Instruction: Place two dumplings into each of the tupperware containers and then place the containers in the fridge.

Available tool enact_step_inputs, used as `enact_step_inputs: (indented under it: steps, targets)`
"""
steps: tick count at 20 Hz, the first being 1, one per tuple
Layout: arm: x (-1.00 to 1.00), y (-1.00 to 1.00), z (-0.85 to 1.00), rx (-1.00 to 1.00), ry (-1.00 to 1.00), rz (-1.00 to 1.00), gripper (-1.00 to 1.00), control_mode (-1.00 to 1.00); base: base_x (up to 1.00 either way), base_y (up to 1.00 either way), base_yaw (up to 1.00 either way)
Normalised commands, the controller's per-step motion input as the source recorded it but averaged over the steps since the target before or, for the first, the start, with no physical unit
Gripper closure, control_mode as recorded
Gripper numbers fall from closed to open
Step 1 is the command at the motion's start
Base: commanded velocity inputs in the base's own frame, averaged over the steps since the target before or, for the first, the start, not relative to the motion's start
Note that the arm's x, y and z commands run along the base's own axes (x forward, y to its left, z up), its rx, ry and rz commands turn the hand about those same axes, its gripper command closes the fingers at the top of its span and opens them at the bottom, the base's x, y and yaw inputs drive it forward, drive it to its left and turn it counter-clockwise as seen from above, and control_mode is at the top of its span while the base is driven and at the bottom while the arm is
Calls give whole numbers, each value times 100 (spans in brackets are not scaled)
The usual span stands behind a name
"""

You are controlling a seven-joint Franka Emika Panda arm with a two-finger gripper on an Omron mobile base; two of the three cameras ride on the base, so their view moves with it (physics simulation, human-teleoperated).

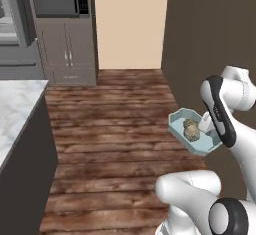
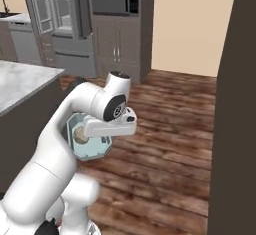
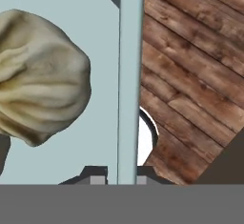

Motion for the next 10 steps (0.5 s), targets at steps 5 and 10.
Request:
enact_step_inputs:
  steps: [5, 10]
  targets:
    - [0, 0, 0, 0, 0, 0, 100, 100, 100, -15, 23]
    - [0, 0, 0, 0, 0, 0, 100, 100, 100, 4, 18]
